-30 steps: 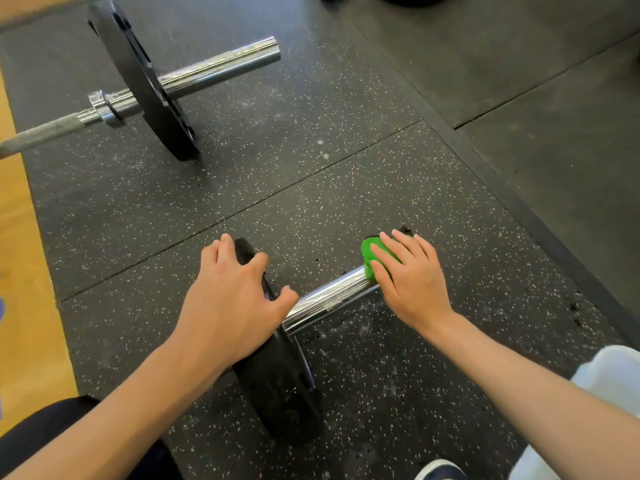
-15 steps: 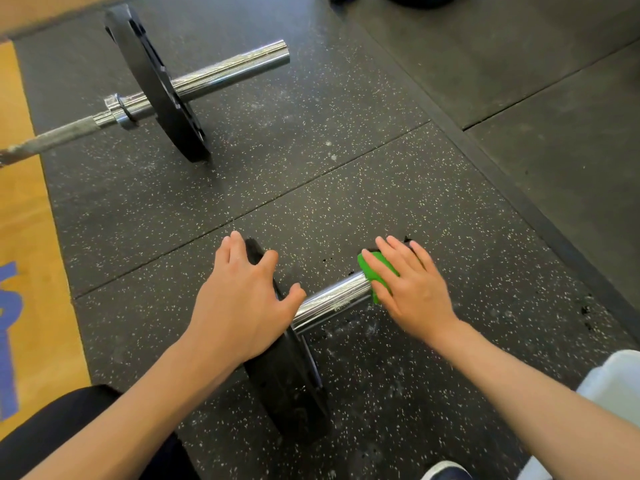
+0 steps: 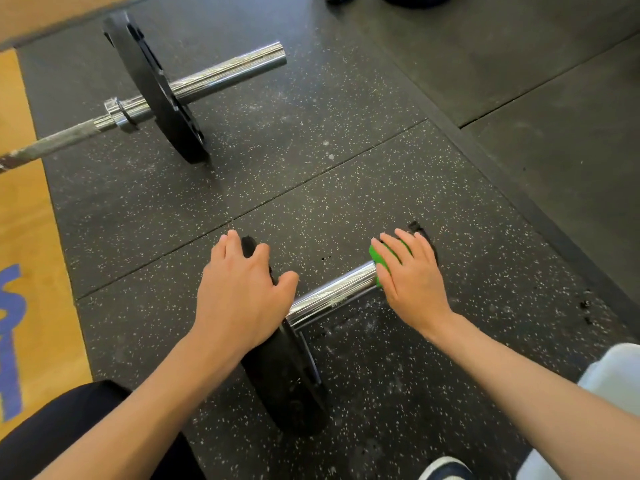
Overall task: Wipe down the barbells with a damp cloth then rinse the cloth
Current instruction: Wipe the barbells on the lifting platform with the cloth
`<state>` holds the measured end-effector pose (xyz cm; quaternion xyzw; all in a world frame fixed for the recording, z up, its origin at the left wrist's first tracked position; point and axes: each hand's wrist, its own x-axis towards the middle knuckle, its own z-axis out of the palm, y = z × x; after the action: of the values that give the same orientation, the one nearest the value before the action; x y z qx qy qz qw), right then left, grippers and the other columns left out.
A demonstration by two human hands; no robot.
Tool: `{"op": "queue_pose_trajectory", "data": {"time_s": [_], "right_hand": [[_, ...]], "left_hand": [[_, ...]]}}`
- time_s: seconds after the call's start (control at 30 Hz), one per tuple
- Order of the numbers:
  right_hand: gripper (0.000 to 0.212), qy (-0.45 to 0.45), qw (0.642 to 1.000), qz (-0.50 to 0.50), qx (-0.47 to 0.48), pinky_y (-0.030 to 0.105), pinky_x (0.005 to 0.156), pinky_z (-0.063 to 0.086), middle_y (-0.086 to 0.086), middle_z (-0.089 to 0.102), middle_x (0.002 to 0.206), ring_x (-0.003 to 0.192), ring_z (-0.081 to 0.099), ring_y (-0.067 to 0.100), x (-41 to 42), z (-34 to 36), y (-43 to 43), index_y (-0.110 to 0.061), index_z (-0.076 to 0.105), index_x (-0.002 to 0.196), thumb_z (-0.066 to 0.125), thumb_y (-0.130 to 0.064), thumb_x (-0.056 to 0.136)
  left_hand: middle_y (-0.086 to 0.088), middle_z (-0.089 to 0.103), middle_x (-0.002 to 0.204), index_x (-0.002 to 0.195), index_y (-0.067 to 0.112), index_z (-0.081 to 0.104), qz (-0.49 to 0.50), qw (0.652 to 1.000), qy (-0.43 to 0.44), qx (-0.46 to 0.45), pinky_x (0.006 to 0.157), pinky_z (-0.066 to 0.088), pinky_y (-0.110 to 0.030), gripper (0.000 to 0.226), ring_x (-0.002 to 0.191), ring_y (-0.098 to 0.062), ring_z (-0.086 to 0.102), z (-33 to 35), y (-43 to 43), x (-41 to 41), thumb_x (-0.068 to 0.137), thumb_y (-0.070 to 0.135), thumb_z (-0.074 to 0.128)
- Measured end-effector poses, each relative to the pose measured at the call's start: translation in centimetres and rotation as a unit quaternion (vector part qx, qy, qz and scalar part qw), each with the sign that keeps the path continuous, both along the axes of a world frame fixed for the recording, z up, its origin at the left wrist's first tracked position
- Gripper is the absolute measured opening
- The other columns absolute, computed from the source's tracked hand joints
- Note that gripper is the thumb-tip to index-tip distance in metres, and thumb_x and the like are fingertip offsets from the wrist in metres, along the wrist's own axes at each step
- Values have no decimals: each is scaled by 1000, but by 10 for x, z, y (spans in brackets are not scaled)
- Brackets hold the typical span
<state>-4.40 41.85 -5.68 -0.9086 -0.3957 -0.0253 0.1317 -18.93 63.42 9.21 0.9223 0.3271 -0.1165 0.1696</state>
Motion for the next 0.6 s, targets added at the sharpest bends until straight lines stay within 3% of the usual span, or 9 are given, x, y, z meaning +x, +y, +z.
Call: {"op": "queue_pose_trajectory", "data": {"time_s": [0.1, 0.17, 0.23, 0.3, 0.33, 0.37, 0.43, 0.53, 0.6], "right_hand": [[50, -37, 993, 107, -33, 48, 124, 23, 8, 48, 153, 144, 39, 30, 13, 0, -24, -12, 47, 150, 29, -35, 109], [51, 2, 997, 69, -30, 46, 122, 27, 7, 56, 145, 138, 47, 27, 26, 1, -21, -14, 56, 144, 26, -37, 109], [55, 47, 998, -22, -40, 43, 113, 37, 7, 72, 116, 111, 60, 26, 33, 5, 4, -15, 73, 114, 23, -35, 105], [55, 22, 994, -70, -86, 39, 93, 42, 3, 71, 84, 81, 56, 23, 25, 9, 30, -16, 71, 77, 23, -32, 98], [53, 9, 993, -70, -93, 38, 90, 40, 1, 69, 77, 77, 54, 22, 18, 11, 38, -18, 68, 71, 24, -31, 98], [52, 10, 994, -58, -89, 37, 92, 38, -1, 70, 78, 78, 55, 21, 9, 13, 41, -19, 70, 74, 26, -30, 99], [49, 11, 998, -17, -60, 39, 104, 37, 0, 74, 98, 95, 61, 22, -7, 10, 34, -17, 76, 100, 29, -31, 105], [48, -2, 997, 65, -28, 44, 120, 29, 6, 59, 140, 132, 51, 27, -14, 3, 9, -9, 55, 143, 33, -34, 108], [52, -19, 992, 117, -44, 44, 124, 23, 7, 48, 152, 142, 42, 27, -1, 2, -10, -9, 45, 151, 32, -37, 109]], "left_hand": [[-25, 24, 160, 119, 12, 61, 1, 1000, 2, 2, 116, 29, -45, 65, 148, -33, 17, 0, 1, 1, 78, 51, 28], [-25, 24, 160, 113, 12, 63, -1, 1000, 3, 7, 115, 30, -45, 62, 148, -33, 17, 0, -1, 1, 79, 51, 29], [-25, 23, 159, 110, 12, 62, 1, 1000, 3, 8, 115, 31, -46, 60, 148, -33, 17, -1, -2, 1, 79, 52, 29], [-25, 23, 160, 111, 13, 61, 3, 1000, 5, 7, 115, 32, -47, 61, 149, -33, 17, -1, -1, 1, 79, 52, 29], [-24, 23, 160, 112, 13, 61, 3, 1000, 6, 7, 114, 32, -47, 61, 149, -33, 17, -1, 0, 1, 79, 52, 29], [-24, 23, 160, 113, 13, 61, 2, 1000, 7, 6, 114, 32, -47, 61, 149, -33, 17, -1, 0, 0, 80, 52, 29], [-24, 23, 160, 112, 13, 60, -3, 1000, 6, 6, 113, 32, -47, 55, 149, -33, 17, -2, 1, 0, 83, 51, 33], [-23, 23, 161, 116, 13, 60, -4, 1000, 5, 6, 113, 32, -47, 51, 149, -33, 17, -2, 2, 1, 88, 49, 37], [-22, 24, 161, 120, 13, 59, -2, 1000, 1, 2, 112, 33, -47, 58, 148, -32, 17, -1, 1, 1, 84, 50, 33]]}}
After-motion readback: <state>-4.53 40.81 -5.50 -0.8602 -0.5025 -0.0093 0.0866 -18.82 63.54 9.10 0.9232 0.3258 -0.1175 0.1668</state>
